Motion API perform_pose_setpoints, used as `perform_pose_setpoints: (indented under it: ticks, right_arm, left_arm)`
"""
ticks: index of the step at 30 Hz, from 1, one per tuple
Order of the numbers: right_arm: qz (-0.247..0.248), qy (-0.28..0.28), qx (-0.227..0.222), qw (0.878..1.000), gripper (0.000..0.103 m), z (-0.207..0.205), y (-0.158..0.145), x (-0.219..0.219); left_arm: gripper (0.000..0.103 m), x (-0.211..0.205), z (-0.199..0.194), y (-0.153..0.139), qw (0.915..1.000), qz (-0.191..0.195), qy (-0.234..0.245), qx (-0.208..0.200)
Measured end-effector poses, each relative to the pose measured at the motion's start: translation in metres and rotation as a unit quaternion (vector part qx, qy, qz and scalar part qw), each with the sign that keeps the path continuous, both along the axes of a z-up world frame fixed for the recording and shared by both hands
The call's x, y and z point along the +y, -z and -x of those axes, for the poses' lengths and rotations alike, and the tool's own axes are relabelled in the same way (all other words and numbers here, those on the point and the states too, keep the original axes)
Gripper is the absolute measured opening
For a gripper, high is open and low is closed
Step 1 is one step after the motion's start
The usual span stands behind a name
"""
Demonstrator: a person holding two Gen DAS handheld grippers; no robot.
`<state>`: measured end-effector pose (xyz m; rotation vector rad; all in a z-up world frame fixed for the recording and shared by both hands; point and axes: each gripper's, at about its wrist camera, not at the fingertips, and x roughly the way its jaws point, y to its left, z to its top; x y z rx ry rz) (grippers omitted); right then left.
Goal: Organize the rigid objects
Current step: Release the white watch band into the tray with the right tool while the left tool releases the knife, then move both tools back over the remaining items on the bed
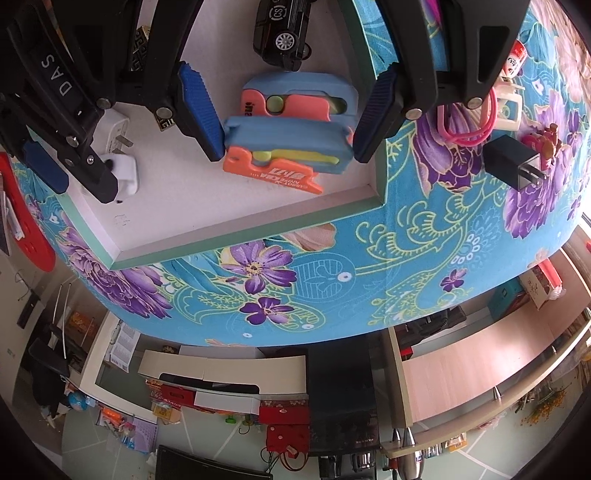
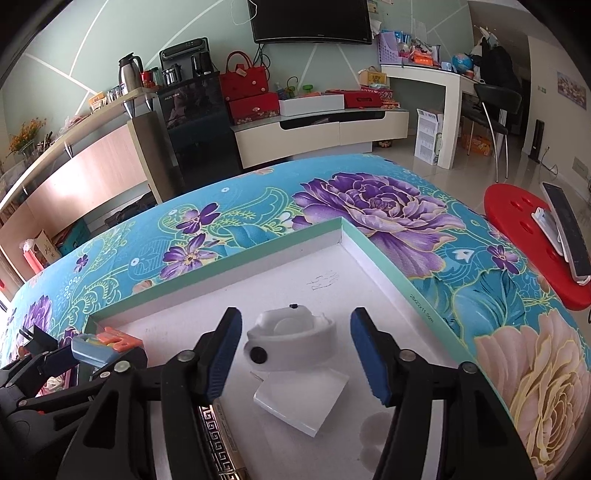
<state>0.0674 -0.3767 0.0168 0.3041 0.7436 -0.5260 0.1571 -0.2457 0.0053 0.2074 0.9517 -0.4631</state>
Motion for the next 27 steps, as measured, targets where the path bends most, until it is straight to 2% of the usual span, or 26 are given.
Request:
perform_pose_setpoints:
  ticks: [4, 7, 11, 12, 14, 15, 22, 27]
  right_arm:
    - [0.006, -0.005, 0.002, 1.000, 0.070, -0.001, -0.001, 0.003]
    - [0.007, -0.008, 0.001, 1.000, 0.081, -0.001, -0.001, 0.005]
    - [0.010, -0.011, -0.004, 1.000, 0.082, -0.002, -0.004, 0.008]
    - [0.011, -0.011, -0.004, 1.000, 0.082, -0.002, -0.004, 0.009]
    - [0.012, -0.013, -0.007, 1.000, 0.092, -0.002, -0.006, 0.010]
    - [0.012, -0.014, -0.008, 1.000, 0.093, -0.002, -0.007, 0.011]
    - [0.018, -0.020, -0.015, 1.000, 0.095, -0.004, -0.012, 0.020]
    - [0.028, -0.044, -0.012, 0.999, 0.096, -0.011, -0.014, 0.036]
  left_arm:
    - [0.081, 0.008, -0.001, -0.005, 0.9999, 0.002, -0.012, -0.005]
    - [0.091, 0.020, -0.003, -0.008, 0.9994, 0.009, -0.032, -0.007]
    - [0.103, 0.039, -0.004, -0.013, 0.9978, 0.017, -0.061, -0.019]
    - [0.103, 0.044, -0.004, -0.015, 0.9972, 0.018, -0.068, -0.023]
    - [0.103, 0.055, -0.004, -0.018, 0.9961, 0.019, -0.081, -0.028]
    - [0.103, 0.060, -0.004, -0.019, 0.9954, 0.019, -0.089, -0.032]
    - [0.103, 0.105, -0.004, -0.024, 0.9879, 0.003, -0.148, -0.048]
    - [0.103, 0.144, -0.003, -0.026, 0.9799, -0.002, -0.193, -0.050]
